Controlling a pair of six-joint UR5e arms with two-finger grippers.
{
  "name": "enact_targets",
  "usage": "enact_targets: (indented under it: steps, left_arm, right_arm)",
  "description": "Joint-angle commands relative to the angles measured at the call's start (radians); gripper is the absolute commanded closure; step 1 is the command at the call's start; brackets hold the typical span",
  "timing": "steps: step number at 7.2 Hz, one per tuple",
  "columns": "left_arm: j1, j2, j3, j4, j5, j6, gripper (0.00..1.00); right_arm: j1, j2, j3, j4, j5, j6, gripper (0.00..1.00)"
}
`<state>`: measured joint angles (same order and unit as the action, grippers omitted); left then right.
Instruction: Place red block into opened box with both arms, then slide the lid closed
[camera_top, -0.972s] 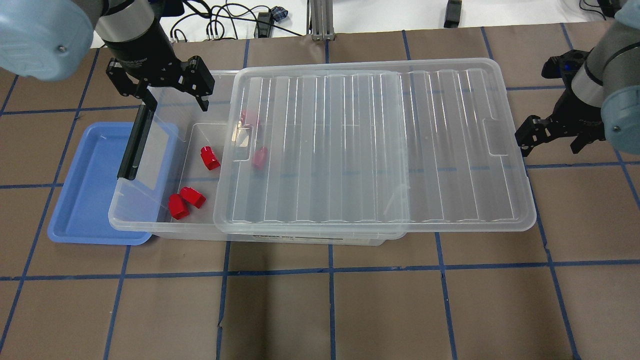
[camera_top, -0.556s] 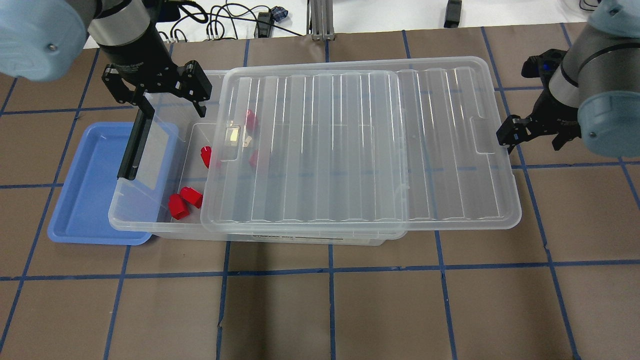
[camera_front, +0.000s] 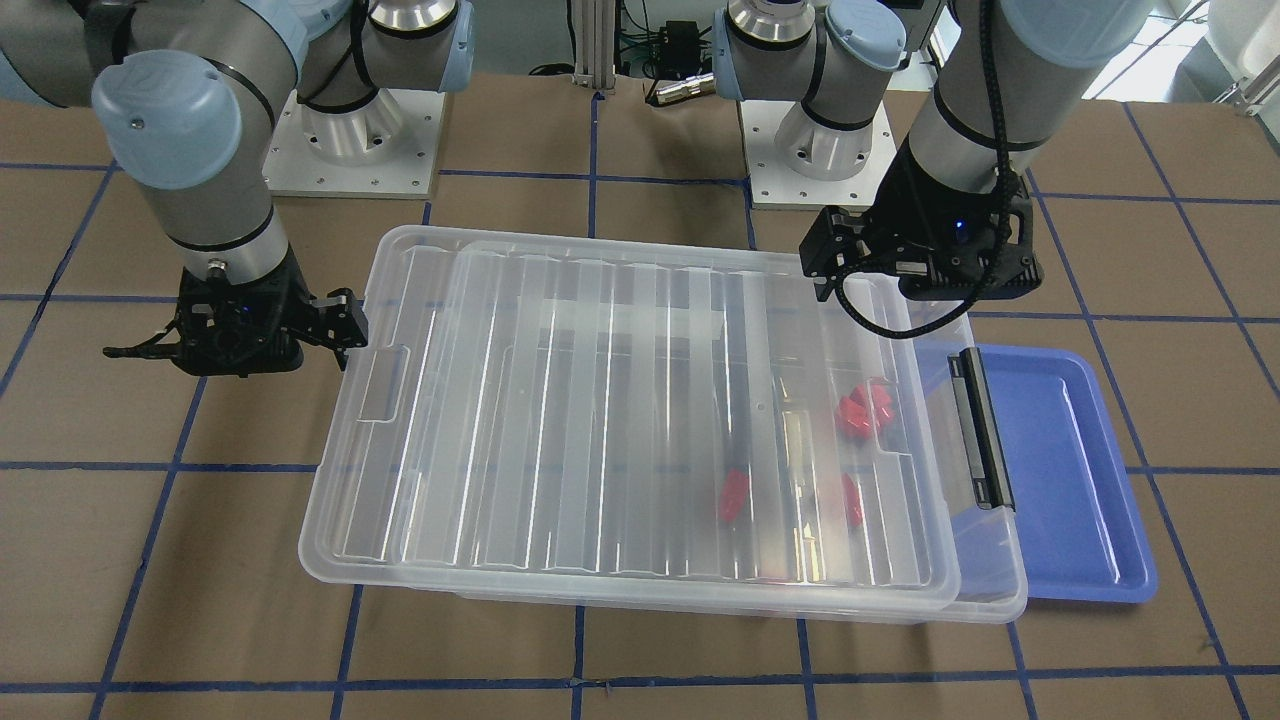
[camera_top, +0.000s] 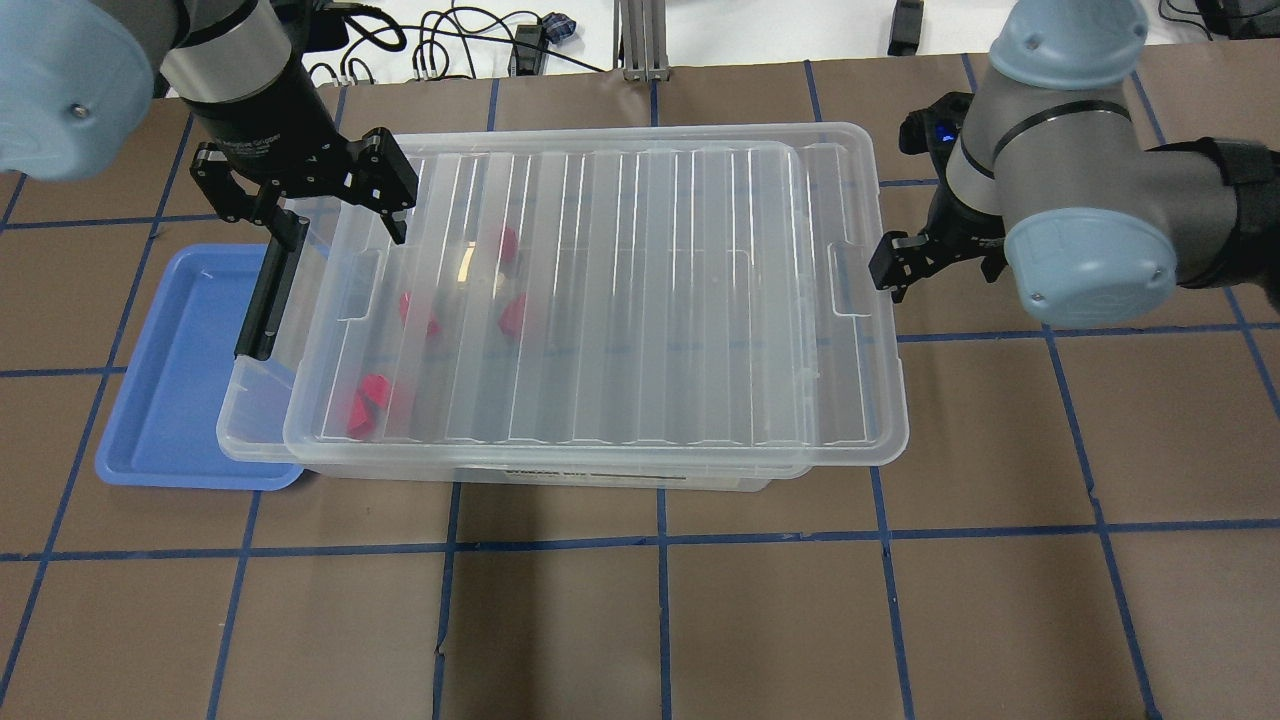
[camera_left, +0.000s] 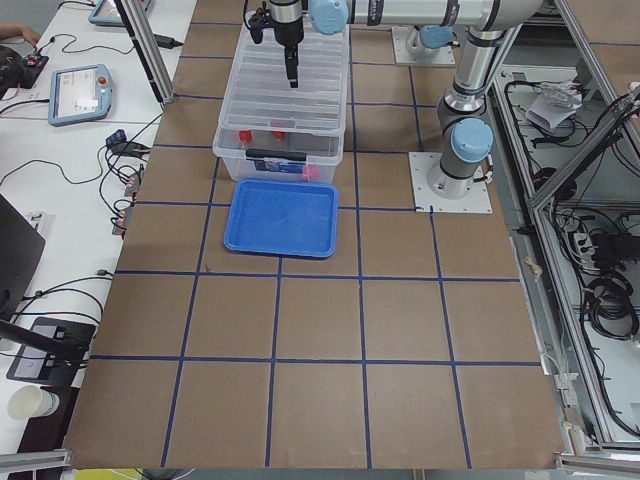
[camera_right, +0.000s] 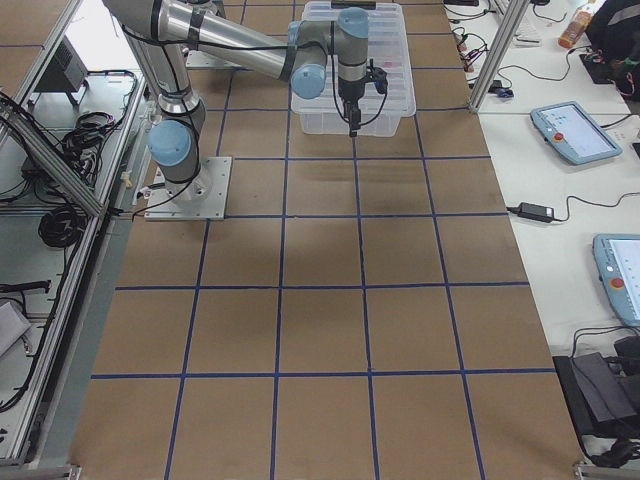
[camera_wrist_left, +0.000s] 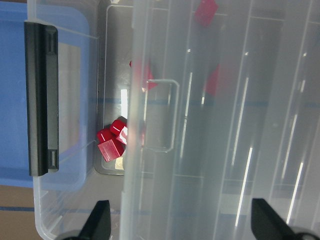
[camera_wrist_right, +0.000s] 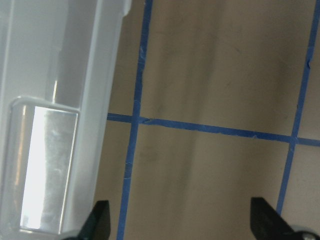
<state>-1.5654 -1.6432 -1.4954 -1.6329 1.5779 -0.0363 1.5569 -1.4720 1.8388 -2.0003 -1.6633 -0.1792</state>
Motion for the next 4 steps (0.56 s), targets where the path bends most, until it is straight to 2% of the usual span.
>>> enact_targets:
  steps: [1, 2, 3, 4]
  left_arm:
    - [-0.007, 0.063, -0.017, -0.001, -0.006, 0.004, 0.00]
    - [-0.004, 0.034, -0.029, 0.025, -0.004, 0.006, 0.00]
    - [0.010, 0.034, -0.023, 0.059, -0.047, -0.002, 0.00]
    - [0.005, 0.036, -0.046, 0.056, -0.036, 0.003, 0.00]
  right_arm:
    - [0.034, 0.030, -0.029, -0.003, 0.005, 0.027, 0.00]
    - [0.037, 0.032, -0.035, -0.005, 0.005, 0.036, 0.00]
    - [0.043, 0.035, -0.035, -0.003, 0.004, 0.053, 0.00]
    - [0.054, 0.042, -0.036, -0.005, 0.004, 0.055, 0.00]
